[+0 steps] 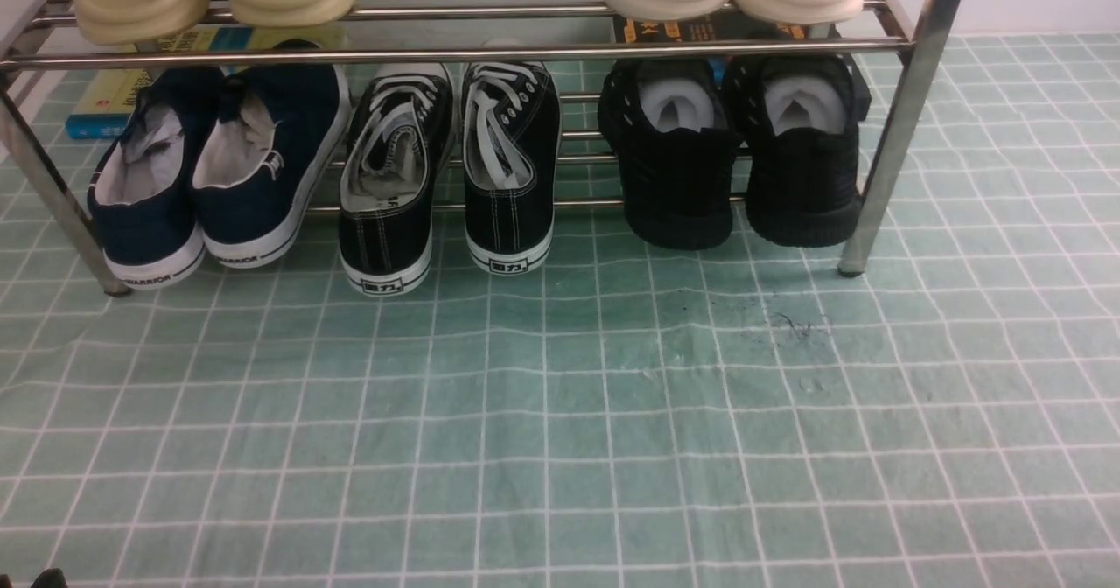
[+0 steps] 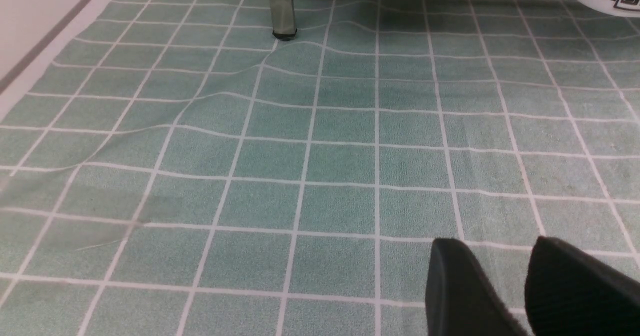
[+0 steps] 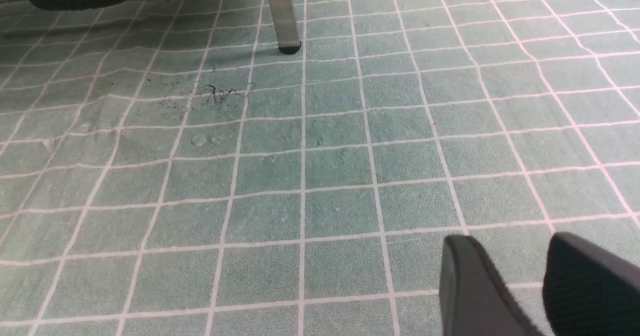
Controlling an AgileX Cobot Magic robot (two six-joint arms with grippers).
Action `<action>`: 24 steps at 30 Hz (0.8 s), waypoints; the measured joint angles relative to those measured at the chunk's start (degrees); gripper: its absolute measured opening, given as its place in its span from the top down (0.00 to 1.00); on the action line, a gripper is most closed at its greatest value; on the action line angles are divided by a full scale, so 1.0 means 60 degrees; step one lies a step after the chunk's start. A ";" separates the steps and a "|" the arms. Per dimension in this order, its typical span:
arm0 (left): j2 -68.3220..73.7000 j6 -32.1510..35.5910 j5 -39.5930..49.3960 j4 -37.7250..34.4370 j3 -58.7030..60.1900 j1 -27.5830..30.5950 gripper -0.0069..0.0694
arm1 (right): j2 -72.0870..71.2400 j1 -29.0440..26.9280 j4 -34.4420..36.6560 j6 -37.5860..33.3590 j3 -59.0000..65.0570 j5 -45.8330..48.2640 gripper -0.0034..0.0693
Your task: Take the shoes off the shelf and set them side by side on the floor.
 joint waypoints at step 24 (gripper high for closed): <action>0.0000 0.0000 0.0000 0.0000 0.0000 0.0000 0.59 | 0.0034 0.0000 0.5401 0.0404 -0.1529 0.1355 0.75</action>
